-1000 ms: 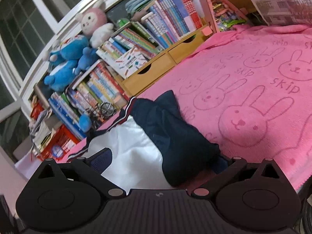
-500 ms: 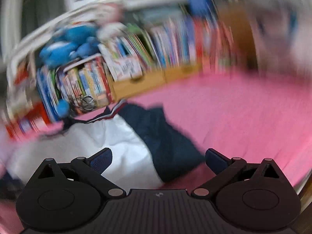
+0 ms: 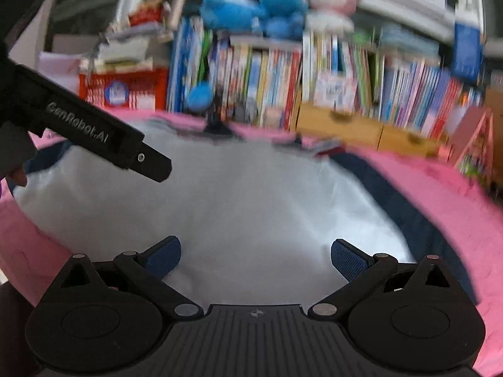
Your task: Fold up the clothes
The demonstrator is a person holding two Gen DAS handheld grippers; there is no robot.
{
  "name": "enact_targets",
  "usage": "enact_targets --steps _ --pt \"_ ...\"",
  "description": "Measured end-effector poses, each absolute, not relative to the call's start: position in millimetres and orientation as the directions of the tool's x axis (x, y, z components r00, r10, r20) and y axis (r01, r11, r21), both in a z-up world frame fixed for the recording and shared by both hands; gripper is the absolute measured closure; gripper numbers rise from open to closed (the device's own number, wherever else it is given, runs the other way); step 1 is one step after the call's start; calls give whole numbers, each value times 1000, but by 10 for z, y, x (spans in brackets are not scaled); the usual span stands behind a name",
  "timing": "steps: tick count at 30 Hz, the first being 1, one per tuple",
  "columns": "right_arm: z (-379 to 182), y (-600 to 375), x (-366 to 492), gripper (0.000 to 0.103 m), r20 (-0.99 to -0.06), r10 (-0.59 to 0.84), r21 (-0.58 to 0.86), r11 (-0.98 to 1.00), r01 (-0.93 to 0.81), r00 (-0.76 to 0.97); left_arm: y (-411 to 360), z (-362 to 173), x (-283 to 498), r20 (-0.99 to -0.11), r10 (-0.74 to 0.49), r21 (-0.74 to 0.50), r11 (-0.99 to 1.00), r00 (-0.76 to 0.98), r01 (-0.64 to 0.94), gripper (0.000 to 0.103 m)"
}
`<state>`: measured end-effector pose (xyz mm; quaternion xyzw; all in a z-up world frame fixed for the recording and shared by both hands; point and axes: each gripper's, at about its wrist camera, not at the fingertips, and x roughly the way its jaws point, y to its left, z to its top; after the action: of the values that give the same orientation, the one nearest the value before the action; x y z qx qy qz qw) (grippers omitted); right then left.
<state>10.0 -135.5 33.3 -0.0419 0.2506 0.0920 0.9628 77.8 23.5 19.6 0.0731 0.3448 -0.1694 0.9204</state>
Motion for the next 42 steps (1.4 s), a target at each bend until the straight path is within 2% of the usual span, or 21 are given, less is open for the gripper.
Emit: enact_targets --steps 1,5,9,14,26,30,38,42 --pt "321 -1423 130 0 -507 182 21 980 -199 842 181 123 825 -681 -250 36 928 689 372 0" --pt "295 -1443 117 0 -503 197 13 975 -220 842 83 72 1091 -713 -248 38 920 656 389 0" --pt "264 -1441 103 0 -488 201 17 975 -221 849 54 110 1600 -741 -98 114 956 665 269 0" --pt "239 -1452 83 0 -473 208 18 974 -226 856 67 133 2143 -766 -59 119 965 640 232 0" --pt "243 -1457 93 0 -470 215 21 972 -233 856 117 128 2656 -751 4 119 984 660 130 0" --pt "242 -1461 91 0 -469 218 22 972 -236 856 120 249 2470 -753 -1 113 985 658 131 0" --pt "237 -1469 95 0 -463 220 23 971 -237 859 254 446 1314 -716 -212 48 936 665 350 0" --pt "235 -1473 93 0 -461 220 23 971 -236 860 244 254 871 -765 -259 33 899 590 437 0"
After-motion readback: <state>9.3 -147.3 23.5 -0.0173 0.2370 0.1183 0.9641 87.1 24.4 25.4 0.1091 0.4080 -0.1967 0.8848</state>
